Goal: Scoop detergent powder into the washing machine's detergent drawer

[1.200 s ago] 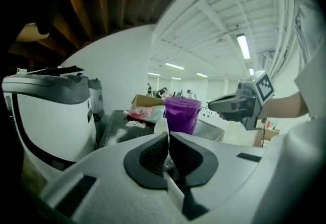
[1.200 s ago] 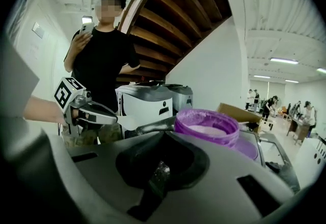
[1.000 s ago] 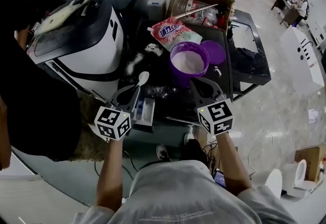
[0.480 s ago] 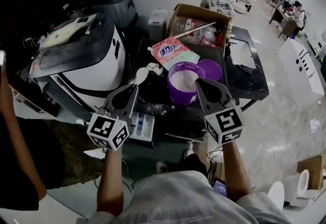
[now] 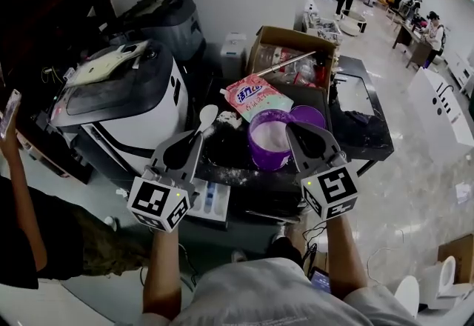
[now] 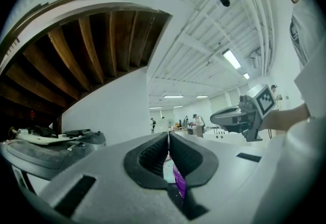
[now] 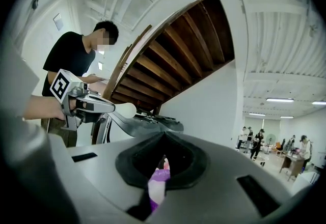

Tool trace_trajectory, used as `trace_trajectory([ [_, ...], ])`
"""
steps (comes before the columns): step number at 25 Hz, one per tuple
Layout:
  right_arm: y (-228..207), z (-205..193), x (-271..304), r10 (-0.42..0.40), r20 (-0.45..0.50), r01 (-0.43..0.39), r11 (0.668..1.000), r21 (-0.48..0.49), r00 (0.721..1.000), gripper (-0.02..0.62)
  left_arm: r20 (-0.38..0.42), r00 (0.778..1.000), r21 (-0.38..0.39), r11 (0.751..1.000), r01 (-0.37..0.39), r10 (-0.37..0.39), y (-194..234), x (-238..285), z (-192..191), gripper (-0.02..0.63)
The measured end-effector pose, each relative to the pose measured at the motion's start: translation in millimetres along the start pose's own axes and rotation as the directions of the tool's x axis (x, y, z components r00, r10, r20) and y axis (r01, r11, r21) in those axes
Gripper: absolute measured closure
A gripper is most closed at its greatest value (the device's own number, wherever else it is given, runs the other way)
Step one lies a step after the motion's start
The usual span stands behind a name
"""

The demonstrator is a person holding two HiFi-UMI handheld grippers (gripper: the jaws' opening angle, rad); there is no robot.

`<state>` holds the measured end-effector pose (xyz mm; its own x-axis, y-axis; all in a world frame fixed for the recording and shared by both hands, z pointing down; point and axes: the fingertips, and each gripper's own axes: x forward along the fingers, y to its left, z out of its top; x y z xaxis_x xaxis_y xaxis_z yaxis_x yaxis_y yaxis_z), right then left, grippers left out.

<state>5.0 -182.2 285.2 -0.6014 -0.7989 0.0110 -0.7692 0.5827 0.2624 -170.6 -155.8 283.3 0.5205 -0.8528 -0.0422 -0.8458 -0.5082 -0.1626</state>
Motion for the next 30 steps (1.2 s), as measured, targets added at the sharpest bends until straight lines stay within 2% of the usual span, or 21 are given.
trace_trajectory([
  [30,11,-17,47,0.033,-0.019,-0.033,0.999,-0.010,0.999,0.591,-0.017,1.000,0.043,0.999,-0.004,0.005,29,7,-19,0.591],
])
